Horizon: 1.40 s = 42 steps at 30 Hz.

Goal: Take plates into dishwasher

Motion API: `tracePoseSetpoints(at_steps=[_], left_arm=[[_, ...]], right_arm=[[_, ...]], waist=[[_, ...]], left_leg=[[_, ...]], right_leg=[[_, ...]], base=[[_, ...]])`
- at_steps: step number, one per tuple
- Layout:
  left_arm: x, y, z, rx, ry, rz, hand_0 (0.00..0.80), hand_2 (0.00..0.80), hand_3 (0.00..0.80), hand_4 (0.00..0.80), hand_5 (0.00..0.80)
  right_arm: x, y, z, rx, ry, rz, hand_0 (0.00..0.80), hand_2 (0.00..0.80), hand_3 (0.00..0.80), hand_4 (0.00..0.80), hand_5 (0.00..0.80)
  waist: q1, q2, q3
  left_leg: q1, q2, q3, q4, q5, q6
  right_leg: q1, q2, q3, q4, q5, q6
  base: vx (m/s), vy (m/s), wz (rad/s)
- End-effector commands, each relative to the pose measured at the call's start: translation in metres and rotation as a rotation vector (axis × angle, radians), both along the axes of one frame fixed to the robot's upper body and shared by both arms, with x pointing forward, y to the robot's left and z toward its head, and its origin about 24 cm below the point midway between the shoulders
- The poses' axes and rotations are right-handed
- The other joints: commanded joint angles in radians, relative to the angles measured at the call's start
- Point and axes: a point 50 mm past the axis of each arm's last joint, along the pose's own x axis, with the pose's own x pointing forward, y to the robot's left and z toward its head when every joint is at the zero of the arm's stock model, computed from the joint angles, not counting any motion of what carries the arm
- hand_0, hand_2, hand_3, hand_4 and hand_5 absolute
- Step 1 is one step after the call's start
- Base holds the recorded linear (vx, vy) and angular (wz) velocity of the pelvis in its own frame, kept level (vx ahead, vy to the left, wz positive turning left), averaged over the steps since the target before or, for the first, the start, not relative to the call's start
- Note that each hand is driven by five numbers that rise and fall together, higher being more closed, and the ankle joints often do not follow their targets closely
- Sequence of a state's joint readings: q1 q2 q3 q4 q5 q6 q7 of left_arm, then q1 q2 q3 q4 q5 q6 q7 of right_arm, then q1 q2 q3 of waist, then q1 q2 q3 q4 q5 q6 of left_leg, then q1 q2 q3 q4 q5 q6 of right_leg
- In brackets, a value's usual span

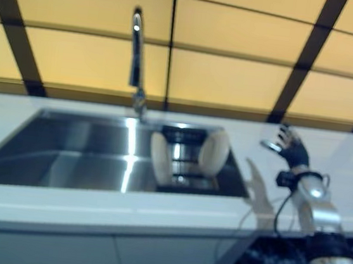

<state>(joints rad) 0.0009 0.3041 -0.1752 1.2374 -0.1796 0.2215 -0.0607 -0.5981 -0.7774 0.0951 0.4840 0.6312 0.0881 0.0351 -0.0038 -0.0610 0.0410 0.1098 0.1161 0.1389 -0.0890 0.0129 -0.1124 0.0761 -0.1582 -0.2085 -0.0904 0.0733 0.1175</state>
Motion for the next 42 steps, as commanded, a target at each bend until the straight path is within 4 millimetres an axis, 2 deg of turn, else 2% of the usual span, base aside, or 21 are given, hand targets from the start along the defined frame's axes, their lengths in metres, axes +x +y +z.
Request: tracePoseSetpoints(at_steps=[1,7,16,24,42], left_arm=[[0.007,0.007,0.002,0.023,0.014,-0.05,0.0,0.0,0.0,0.0,0.0],[0.001,0.009,0.002,0.027,0.027,-0.075,0.0,0.0,0.0,0.0,0.0],[-0.008,0.008,0.0,0.003,0.046,-0.105,0.0,0.0,0.0,0.0,0.0],[-0.01,0.008,0.0,-0.005,0.019,-0.101,0.0,0.0,0.0,0.0,0.0],[0.003,0.008,0.002,-0.008,-0.026,-0.121,0.0,0.0,0.0,0.0,0.0]], right_arm=[[0.012,-0.005,0.039,-0.036,-0.041,0.012,0.0,0.0,0.0,0.0,0.0],[0.016,-0.01,0.031,-0.04,0.066,0.011,0.0,0.0,0.0,0.0,0.0],[0.024,-0.01,0.04,-0.07,0.124,-0.008,0.0,0.0,0.0,0.0,0.0],[0.024,-0.021,0.043,-0.086,0.163,-0.06,0.0,0.0,0.0,0.0,0.0],[0.028,-0.028,0.083,-0.171,0.125,-0.175,0.0,0.0,0.0,0.0,0.0]], waist=[[0.042,-0.022,-0.028],[0.059,-0.028,-0.022],[0.082,-0.034,-0.008],[0.099,-0.037,0.009],[0.11,-0.011,0.087]], left_leg=[[-0.013,-0.011,0.013,0.023,0.006,0.026],[-0.016,-0.008,0.004,0.016,0.009,0.023],[-0.024,-0.01,-0.011,0.007,0.014,0.021],[-0.036,-0.008,-0.018,0.002,0.021,0.019],[-0.103,-0.012,-0.037,0.002,0.038,0.007]], right_leg=[[0.014,-0.028,0.001,0.04,-0.011,0.023],[0.021,-0.027,-0.011,0.029,-0.009,0.022],[0.023,-0.027,-0.024,0.023,-0.007,0.022],[0.016,-0.028,-0.033,0.018,-0.001,0.024],[-0.044,-0.035,-0.036,0.004,0.024,0.03]], base=[[0.055,0.009,0.04],[0.042,0.011,0.04],[0.028,0.009,0.05],[0.017,-0.003,0.02],[-0.03,-0.02,0.04]])
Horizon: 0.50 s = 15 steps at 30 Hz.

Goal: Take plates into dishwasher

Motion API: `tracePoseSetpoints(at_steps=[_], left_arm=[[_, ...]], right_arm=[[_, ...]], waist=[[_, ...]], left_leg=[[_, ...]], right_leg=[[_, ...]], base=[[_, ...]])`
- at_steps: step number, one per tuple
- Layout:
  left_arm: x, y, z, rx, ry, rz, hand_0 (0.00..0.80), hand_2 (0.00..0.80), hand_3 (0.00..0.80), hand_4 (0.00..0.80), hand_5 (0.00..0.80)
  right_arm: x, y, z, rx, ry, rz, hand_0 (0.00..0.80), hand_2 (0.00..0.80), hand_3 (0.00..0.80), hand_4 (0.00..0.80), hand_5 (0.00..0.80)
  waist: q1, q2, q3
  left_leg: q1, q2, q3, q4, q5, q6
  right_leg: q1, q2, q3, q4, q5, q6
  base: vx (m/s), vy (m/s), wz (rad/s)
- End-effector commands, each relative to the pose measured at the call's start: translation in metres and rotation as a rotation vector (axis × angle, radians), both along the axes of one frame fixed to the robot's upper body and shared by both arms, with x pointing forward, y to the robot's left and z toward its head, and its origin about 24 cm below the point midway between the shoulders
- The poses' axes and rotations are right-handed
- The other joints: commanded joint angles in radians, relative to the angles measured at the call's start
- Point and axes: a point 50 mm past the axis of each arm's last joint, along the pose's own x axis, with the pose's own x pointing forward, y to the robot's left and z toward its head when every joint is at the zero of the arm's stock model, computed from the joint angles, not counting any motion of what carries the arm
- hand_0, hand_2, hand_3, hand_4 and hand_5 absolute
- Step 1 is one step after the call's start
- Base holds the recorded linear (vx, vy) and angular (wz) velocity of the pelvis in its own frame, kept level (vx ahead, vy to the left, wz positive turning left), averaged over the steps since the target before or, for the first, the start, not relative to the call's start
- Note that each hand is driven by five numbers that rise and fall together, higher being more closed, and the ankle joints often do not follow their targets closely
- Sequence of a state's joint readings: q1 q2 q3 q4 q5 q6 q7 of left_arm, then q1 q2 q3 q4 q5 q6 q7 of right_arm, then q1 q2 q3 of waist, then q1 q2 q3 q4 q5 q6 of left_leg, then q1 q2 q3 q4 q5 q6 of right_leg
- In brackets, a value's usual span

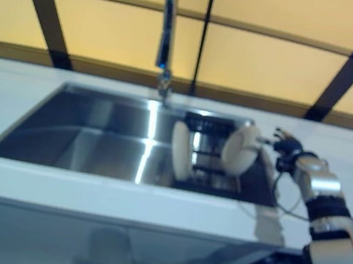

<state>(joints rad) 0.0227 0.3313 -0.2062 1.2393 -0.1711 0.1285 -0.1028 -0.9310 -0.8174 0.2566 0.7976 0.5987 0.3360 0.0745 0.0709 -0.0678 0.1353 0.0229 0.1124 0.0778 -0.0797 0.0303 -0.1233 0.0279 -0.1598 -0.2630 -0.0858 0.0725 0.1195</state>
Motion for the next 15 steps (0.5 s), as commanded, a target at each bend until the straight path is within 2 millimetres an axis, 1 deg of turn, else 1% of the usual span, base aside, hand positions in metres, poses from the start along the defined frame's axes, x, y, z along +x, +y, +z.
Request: tracePoseSetpoints(at_steps=[1,5,10,15], left_arm=[[0.004,0.002,0.001,0.01,0.025,-0.059,0.0,0.0,0.0,0.0,0.0],[0.006,0.002,0.001,0.005,0.016,-0.062,0.0,0.0,0.0,0.0,0.0],[0.012,-0.001,0.001,-0.004,-0.004,-0.06,0.0,0.0,0.0,0.0,0.0],[0.013,-0.003,0.001,-0.005,-0.016,-0.054,0.0,0.0,0.0,0.0,0.0]], right_arm=[[-0.003,-0.018,0.061,-0.139,-0.118,-0.08,0.0,0.0,0.0,0.0,0.0],[-0.002,-0.016,0.068,-0.141,-0.131,-0.085,0.0,0.0,0.0,0.0,0.0],[0.001,-0.013,0.07,-0.165,-0.134,-0.081,0.0,0.0,0.0,0.0,0.0],[0.001,-0.013,0.071,-0.164,-0.128,-0.085,0.0,0.0,0.0,0.0,0.0]], waist=[[0.035,-0.002,-0.004],[0.033,0.005,0.01],[0.031,0.015,0.03],[0.03,0.019,0.042]], left_leg=[[-0.018,-0.008,0.023,-0.008,0.021,0.016],[-0.028,-0.007,0.023,-0.008,0.025,0.014],[-0.044,-0.007,0.021,-0.008,0.031,0.011],[-0.05,-0.006,0.019,-0.008,0.034,0.008]], right_leg=[[0.001,-0.035,0.018,-0.001,0.026,0.029],[-0.014,-0.035,0.021,-0.001,0.031,0.03],[-0.032,-0.036,0.022,-0.001,0.036,0.03],[-0.036,-0.036,0.021,-0.001,0.036,0.028]], base=[[0.0,0.0,0.0],[-0.021,-0.016,0.0],[-0.059,-0.013,0.0],[-0.013,-0.004,0.0]])
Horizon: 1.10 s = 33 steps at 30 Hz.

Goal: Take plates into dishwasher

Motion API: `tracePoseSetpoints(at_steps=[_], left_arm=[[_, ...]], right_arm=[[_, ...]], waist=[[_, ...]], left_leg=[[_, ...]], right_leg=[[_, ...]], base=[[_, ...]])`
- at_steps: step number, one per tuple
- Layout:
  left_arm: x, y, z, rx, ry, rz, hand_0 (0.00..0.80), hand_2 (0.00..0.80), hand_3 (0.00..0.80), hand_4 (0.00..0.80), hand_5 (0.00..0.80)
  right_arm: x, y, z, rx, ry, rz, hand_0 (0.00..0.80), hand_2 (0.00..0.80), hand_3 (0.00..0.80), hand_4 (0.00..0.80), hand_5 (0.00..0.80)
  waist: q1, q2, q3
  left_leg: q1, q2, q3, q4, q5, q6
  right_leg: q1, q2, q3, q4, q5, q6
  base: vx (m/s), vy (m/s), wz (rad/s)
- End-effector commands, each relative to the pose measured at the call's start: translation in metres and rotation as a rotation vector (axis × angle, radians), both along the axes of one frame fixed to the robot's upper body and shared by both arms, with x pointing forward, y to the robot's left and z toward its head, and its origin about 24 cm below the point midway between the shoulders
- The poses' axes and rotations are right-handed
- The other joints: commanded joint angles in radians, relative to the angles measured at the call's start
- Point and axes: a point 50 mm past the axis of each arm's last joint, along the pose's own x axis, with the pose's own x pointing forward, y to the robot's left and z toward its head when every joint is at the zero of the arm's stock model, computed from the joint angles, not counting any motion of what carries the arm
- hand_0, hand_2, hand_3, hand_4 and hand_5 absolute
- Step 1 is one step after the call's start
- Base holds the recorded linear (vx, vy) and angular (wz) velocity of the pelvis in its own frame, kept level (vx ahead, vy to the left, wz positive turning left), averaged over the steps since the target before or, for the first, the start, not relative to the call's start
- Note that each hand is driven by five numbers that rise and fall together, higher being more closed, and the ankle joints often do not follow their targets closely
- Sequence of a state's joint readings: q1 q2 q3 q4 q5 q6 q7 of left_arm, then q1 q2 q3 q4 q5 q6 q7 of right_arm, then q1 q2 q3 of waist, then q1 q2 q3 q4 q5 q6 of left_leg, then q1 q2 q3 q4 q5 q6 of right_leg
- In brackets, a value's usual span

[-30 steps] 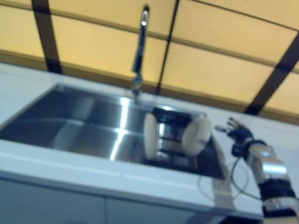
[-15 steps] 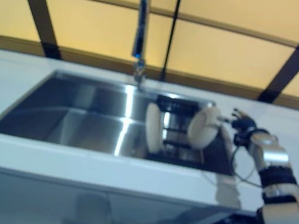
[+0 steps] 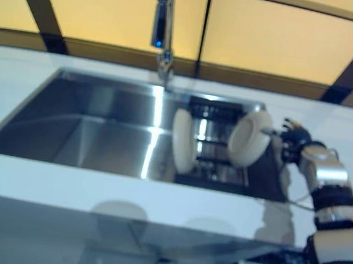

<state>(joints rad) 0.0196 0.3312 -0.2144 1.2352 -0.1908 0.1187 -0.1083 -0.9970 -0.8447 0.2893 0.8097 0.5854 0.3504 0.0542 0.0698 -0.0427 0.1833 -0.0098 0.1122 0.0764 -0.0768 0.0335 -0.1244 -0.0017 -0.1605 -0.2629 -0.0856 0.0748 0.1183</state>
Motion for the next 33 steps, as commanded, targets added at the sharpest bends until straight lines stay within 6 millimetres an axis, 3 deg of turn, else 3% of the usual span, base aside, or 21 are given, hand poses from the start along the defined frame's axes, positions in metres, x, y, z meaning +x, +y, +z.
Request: tracePoseSetpoints(at_steps=[1,18,33], left_arm=[[0.011,-0.001,0.001,0.008,-0.001,-0.059,0.0,0.0,0.0,0.0,0.0],[0.006,-0.003,0.0,0.002,0.017,-0.061,0.0,0.0,0.0,0.0,0.0],[0.001,-0.001,-0.001,0.019,0.037,-0.075,0.0,0.0,0.0,0.0,0.0]], right_arm=[[-0.002,-0.011,0.05,-0.111,-0.097,-0.057,0.0,0.0,0.0,0.0,0.0],[0.0,-0.01,0.037,-0.061,-0.015,0.017,0.0,0.0,0.0,0.0,0.0],[0.005,0.006,0.024,0.057,0.008,0.104,0.0,0.0,0.0,0.0,0.0]], waist=[[0.031,-0.005,-0.004],[0.032,-0.011,-0.026],[0.038,-0.019,-0.043]], left_leg=[[-0.018,-0.006,0.019,-0.011,0.031,0.009],[0.008,-0.009,0.023,-0.011,0.022,0.007],[0.023,-0.013,0.022,-0.011,0.015,0.01]], right_leg=[[-0.008,-0.035,0.02,-0.002,0.034,0.028],[0.015,-0.038,0.018,-0.002,0.027,0.026],[0.03,-0.038,0.013,-0.002,0.023,0.025]], base=[[-0.036,-0.007,0.01],[0.003,0.003,0.0],[0.005,0.005,0.01]])
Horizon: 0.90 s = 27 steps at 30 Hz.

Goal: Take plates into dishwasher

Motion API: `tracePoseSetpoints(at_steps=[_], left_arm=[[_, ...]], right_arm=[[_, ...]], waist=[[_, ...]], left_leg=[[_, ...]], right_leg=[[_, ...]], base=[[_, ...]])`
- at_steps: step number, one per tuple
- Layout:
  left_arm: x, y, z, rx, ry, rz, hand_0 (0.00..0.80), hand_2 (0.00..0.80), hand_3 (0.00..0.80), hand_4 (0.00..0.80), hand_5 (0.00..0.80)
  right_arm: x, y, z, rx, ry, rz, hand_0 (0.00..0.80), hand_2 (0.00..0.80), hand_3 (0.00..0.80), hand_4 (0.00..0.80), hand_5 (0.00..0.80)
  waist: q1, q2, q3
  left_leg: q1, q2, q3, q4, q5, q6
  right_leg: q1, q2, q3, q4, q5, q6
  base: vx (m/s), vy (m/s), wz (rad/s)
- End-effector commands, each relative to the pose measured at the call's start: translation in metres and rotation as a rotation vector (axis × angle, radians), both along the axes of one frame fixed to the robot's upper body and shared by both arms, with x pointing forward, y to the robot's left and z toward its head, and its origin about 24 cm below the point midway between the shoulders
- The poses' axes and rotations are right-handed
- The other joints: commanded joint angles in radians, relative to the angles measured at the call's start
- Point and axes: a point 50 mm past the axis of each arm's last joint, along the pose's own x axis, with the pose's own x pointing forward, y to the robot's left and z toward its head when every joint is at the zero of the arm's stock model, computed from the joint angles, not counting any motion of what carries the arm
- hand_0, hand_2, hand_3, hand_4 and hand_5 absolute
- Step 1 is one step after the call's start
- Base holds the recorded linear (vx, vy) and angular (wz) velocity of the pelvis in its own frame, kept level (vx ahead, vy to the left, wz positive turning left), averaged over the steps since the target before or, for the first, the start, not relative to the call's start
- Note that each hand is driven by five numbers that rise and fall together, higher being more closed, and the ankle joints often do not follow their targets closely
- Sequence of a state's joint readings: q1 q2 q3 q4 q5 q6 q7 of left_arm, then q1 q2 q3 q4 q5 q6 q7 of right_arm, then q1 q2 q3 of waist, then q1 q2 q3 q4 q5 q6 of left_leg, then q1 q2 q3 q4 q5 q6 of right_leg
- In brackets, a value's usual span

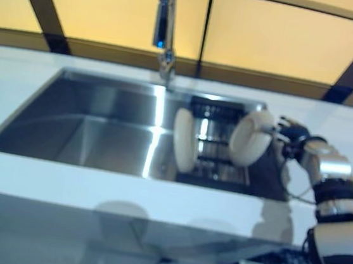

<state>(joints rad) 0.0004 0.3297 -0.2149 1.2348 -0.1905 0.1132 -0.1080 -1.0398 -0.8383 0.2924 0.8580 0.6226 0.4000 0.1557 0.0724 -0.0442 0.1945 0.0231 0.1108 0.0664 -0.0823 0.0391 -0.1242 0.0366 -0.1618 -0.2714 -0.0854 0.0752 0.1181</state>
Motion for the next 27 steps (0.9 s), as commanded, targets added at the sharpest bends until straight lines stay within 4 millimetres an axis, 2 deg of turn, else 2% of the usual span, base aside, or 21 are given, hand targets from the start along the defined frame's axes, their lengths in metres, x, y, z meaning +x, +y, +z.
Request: tracePoseSetpoints(at_steps=[1,20,22,23,24,27], left_arm=[[-0.008,-0.001,-0.002,0.022,0.063,-0.067,0.0,0.0,0.0,0.0,0.0],[0.002,-0.003,-0.001,0.01,0.017,-0.052,0.0,0.0,0.0,0.0,0.0],[0.004,-0.003,-0.001,0.008,0.007,-0.052,0.0,0.0,0.0,0.0,0.0],[0.006,-0.004,-0.001,0.006,0.004,-0.053,0.0,0.0,0.0,0.0,0.0],[0.006,-0.004,-0.001,0.005,0.002,-0.054,0.0,0.0,0.0,0.0,0.0],[0.01,-0.005,0.0,0.004,-0.015,-0.052,0.0,0.0,0.0,0.0,0.0]], right_arm=[[0.003,0.003,0.022,-0.021,-0.035,0.029,0.0,0.0,0.0,0.0,0.0],[0.005,0.01,-0.006,-0.002,0.132,0.089,0.0,0.0,0.0,0.0,0.0],[0.004,0.01,-0.01,0.008,0.161,0.102,0.336,0.336,0.336,0.336,0.336],[0.004,0.009,-0.012,0.003,0.17,0.103,0.75,0.75,0.75,0.75,0.75],[0.004,0.009,-0.012,-0.001,0.174,0.102,0.8,0.8,0.8,0.8,0.8],[0.005,0.007,-0.011,-0.042,0.16,0.076,0.8,0.8,0.8,0.8,0.8]], waist=[[0.036,-0.019,-0.055],[0.049,-0.012,-0.015],[0.051,-0.011,-0.009],[0.053,-0.011,-0.006],[0.053,-0.01,-0.004],[0.054,-0.008,0.005]], left_leg=[[-0.009,-0.012,0.032,-0.005,0.009,0.01],[-0.034,-0.02,0.014,-0.005,0.016,0.012],[-0.039,-0.02,0.013,-0.005,0.018,0.013],[-0.042,-0.02,0.012,-0.005,0.018,0.013],[-0.044,-0.02,0.011,-0.005,0.019,0.013],[-0.048,-0.02,0.01,-0.005,0.021,0.012]], right_leg=[[-0.007,-0.037,0.021,-0.002,0.022,0.025],[-0.027,-0.039,0.021,-0.002,0.03,0.024],[-0.03,-0.039,0.021,-0.002,0.031,0.024],[-0.033,-0.039,0.021,-0.002,0.031,0.024],[-0.034,-0.039,0.021,-0.002,0.032,0.024],[-0.039,-0.039,0.02,-0.002,0.035,0.024]], base=[[0.034,0.005,0.0],[-0.003,0.002,0.01],[-0.038,0.003,0.01],[-0.032,0.001,0.0],[-0.038,0.002,0.01],[-0.039,0.006,0.02]])
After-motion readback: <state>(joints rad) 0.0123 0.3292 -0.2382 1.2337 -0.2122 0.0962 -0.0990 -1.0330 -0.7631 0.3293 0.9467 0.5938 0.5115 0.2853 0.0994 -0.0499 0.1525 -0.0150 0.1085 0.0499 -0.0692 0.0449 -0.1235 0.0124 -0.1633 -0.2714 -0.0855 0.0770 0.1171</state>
